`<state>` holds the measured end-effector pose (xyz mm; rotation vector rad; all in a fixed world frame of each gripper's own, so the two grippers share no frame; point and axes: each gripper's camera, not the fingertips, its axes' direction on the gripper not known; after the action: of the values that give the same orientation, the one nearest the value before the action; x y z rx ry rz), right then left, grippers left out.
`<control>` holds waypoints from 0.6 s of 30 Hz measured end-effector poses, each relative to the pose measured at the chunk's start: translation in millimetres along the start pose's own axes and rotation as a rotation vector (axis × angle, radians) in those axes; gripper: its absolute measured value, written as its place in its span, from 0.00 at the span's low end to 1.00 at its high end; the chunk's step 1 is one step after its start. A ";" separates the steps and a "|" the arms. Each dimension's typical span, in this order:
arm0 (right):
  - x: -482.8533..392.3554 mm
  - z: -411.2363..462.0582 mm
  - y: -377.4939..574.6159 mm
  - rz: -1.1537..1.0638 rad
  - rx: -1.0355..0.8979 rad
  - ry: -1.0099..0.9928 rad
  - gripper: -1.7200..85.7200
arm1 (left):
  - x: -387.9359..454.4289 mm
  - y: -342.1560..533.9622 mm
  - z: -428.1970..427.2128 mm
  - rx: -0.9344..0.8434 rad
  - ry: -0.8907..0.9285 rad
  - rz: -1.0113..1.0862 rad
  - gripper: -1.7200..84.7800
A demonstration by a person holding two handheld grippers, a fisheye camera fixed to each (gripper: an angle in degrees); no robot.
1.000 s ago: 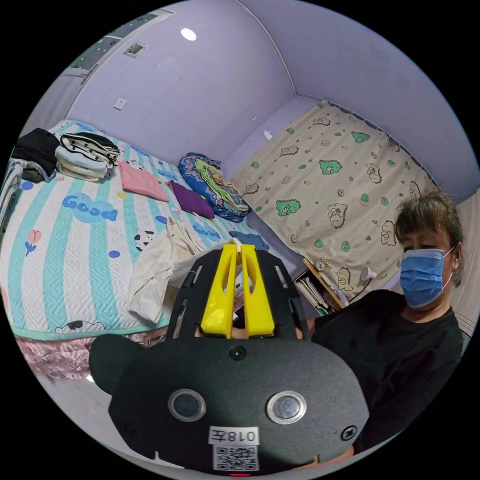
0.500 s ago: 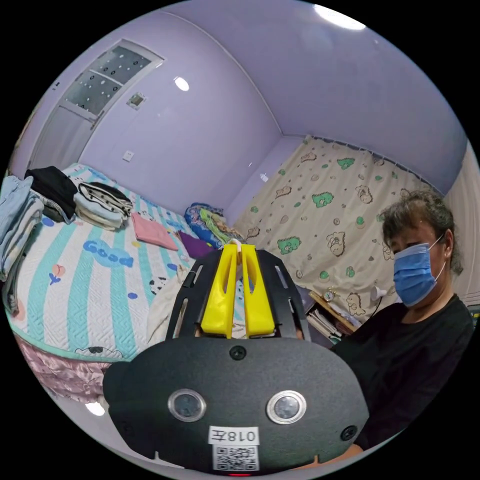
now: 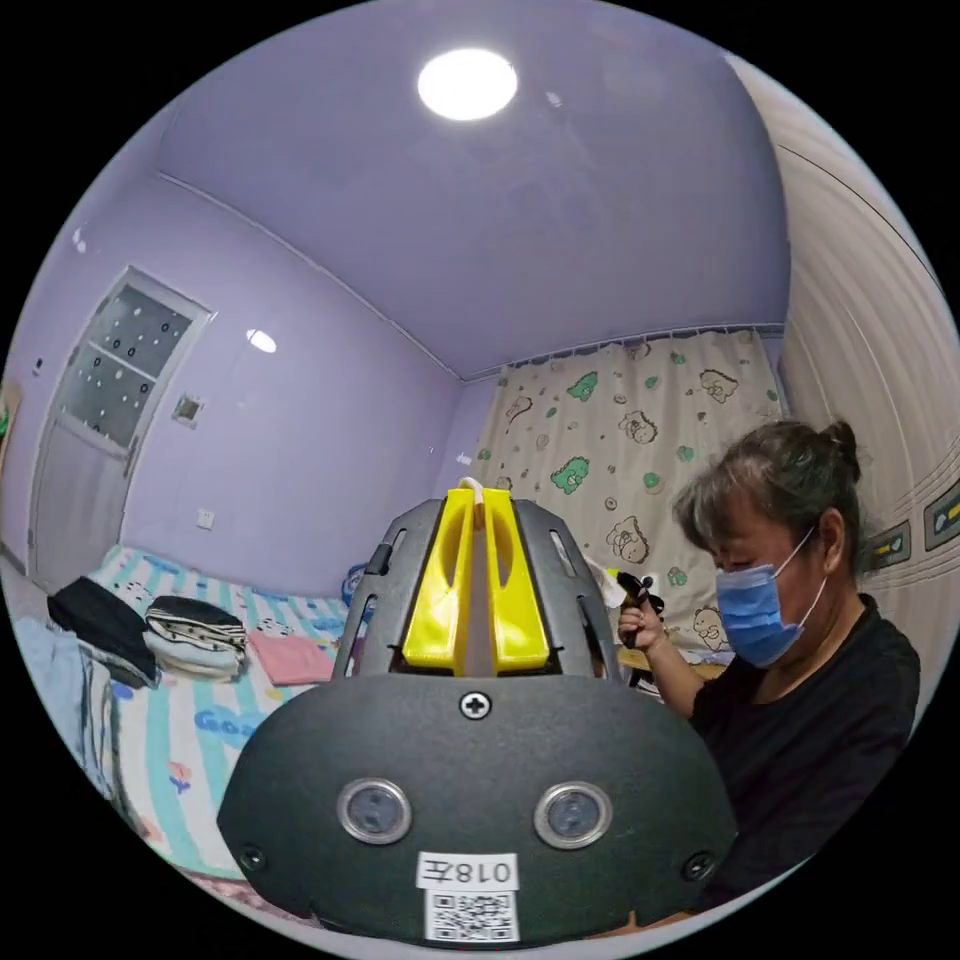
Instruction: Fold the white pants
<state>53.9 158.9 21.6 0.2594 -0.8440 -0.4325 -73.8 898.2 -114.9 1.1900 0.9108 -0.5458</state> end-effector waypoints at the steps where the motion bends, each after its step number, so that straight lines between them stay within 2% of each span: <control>1: 2.1 7.7 -8.4 0.002 -0.020 0.029 0.01 | -4.6 -5.0 7.5 -0.008 -0.007 0.002 0.01; 4: 39.6 36.7 -12.5 0.075 -0.074 0.096 0.01 | -51.4 -10.5 61.7 -0.084 -0.073 -0.026 0.01; 9: 168.1 97.2 -0.6 0.355 -0.105 0.166 0.01 | -239.4 43.0 212.0 -0.253 -0.156 -0.366 0.01; 11: 201.4 117.0 -15.4 0.407 -0.071 0.189 0.01 | -280.1 40.9 255.4 -0.234 -0.134 -0.436 0.01; 13: 207.9 139.5 -63.1 0.331 -0.017 0.239 0.01 | -281.4 6.6 289.8 -0.188 -0.164 -0.362 0.01; 15: 194.1 147.8 -104.6 0.227 0.057 0.231 0.01 | -246.3 -62.8 316.0 -0.096 -0.146 -0.179 0.01; 18: 166.1 152.3 -154.6 0.092 0.126 0.205 0.01 | -199.3 -118.6 312.4 0.002 -0.118 -0.036 0.01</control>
<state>-6.5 -62.9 169.3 0.3735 -0.6800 -0.2624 -178.3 547.1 16.2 1.1330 0.8317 -0.6392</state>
